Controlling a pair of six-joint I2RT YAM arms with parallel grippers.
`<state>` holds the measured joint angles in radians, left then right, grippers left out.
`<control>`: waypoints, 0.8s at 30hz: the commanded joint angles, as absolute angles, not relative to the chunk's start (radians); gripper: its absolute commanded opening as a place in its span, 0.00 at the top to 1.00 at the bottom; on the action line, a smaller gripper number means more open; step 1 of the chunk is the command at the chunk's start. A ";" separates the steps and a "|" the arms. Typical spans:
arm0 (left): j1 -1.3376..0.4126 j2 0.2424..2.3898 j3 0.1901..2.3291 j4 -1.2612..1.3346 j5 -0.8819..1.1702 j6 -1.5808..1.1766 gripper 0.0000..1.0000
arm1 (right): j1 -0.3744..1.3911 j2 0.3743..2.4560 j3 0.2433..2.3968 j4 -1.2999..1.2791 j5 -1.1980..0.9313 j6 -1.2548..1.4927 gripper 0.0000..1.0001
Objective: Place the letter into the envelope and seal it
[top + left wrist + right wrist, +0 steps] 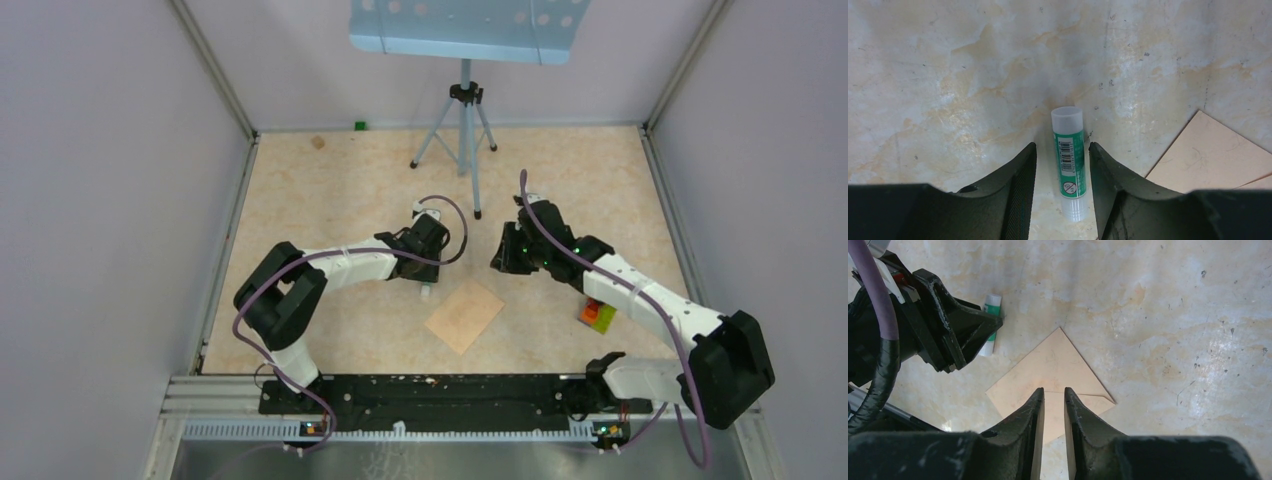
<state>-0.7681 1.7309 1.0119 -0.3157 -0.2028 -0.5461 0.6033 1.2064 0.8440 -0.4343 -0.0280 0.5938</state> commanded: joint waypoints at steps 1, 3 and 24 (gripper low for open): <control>-0.767 1.753 1.018 -0.313 -0.207 -0.536 0.51 | 0.597 1.211 0.857 -0.402 -0.034 0.581 0.78; -0.766 1.753 1.017 -0.311 -0.206 -0.533 0.50 | 0.596 1.214 0.860 -0.404 -0.033 0.580 0.69; -0.765 1.686 1.080 -0.273 -0.133 -0.489 0.20 | 0.596 1.215 0.894 -0.443 -0.005 0.571 0.24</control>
<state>-0.7681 1.7306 1.0283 -0.2993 -0.1577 -0.5137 0.6014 1.2209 0.8459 -0.4400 -0.0265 0.5835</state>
